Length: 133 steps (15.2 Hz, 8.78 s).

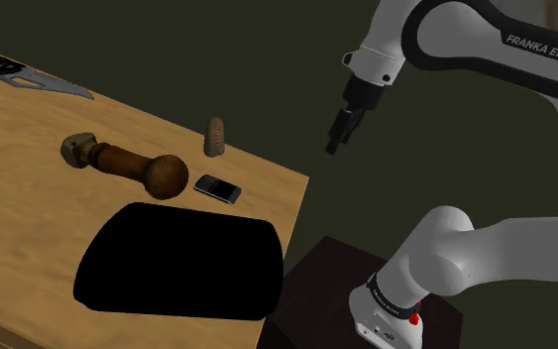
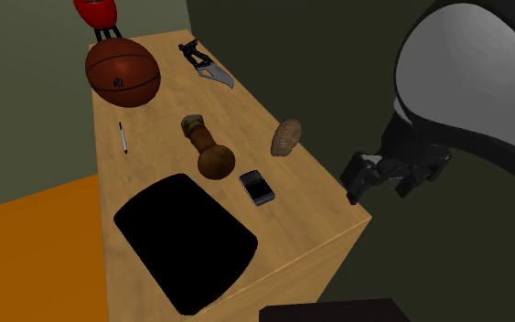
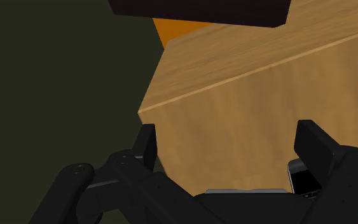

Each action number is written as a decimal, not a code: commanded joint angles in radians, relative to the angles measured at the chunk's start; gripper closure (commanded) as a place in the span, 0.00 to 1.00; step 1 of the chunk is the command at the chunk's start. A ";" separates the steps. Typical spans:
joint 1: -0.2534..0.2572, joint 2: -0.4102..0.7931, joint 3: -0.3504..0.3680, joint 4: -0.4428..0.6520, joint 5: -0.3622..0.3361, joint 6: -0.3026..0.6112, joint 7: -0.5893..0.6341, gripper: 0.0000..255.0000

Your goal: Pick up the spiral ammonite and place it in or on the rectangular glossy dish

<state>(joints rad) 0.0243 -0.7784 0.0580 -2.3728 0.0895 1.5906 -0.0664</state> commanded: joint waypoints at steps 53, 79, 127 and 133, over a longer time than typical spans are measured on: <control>-0.010 1.025 0.234 0.744 -0.225 0.265 0.589 1.00; -0.079 0.987 0.243 0.616 -0.080 0.477 0.427 0.00; 0.060 0.718 0.379 0.552 -0.024 0.301 0.701 1.00; 0.121 0.675 0.450 0.521 -0.017 0.300 0.831 1.00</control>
<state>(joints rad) 0.1337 -0.0941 0.4944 -1.8398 0.0707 1.8859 0.7381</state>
